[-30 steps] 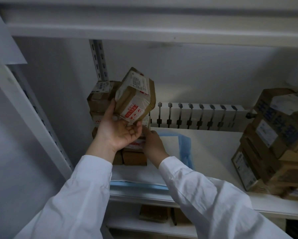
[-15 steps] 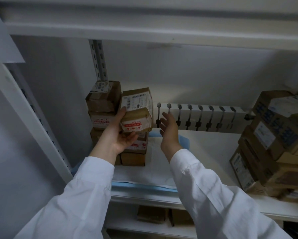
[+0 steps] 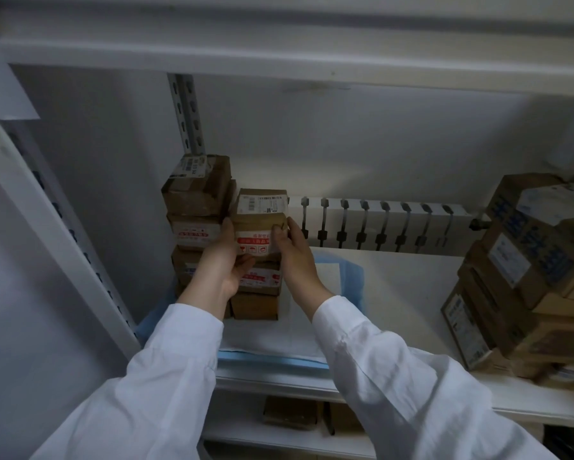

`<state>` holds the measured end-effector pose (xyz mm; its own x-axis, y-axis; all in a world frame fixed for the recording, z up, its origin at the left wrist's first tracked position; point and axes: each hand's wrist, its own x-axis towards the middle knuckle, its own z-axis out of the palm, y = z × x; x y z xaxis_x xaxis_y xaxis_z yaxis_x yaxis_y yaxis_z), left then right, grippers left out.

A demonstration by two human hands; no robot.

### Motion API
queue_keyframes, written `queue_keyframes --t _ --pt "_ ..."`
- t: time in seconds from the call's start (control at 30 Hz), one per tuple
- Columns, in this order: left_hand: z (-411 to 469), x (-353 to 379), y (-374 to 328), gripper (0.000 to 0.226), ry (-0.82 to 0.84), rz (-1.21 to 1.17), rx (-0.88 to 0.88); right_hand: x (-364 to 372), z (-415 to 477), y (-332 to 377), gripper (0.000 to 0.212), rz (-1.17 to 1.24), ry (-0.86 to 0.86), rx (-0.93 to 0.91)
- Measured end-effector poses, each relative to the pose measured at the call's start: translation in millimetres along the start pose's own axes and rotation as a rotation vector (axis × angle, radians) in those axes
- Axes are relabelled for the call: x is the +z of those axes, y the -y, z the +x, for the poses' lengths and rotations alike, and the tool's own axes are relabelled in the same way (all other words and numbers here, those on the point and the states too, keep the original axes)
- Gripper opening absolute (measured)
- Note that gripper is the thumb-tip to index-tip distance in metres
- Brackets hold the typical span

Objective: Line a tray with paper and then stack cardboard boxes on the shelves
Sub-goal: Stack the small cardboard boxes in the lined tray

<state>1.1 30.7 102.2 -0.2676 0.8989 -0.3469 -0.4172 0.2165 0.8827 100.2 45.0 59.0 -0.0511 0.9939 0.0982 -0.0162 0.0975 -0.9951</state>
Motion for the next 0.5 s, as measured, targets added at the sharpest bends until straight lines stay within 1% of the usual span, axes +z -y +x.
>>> queue_keyframes --t 0.1,0.23,0.33,0.5 --pt "0.6 -3.3 1.5 0.029 -0.017 -0.016 0.008 1.3 1.0 -4.5 0.037 -0.018 -0.004 -0.017" --pt "0.2 -6.6 2.8 0.032 -0.031 -0.052 0.000 4.1 0.0 -11.5 0.041 -0.038 -0.015 -0.010" --pt "-2.1 -5.6 3.8 0.030 -0.005 -0.061 0.026 5.8 -1.1 -12.0 0.045 -0.041 -0.023 -0.002" --pt "-4.8 -7.5 4.3 0.031 0.010 -0.060 0.038 6.4 -3.2 -12.3 0.046 -0.074 -0.013 0.000"
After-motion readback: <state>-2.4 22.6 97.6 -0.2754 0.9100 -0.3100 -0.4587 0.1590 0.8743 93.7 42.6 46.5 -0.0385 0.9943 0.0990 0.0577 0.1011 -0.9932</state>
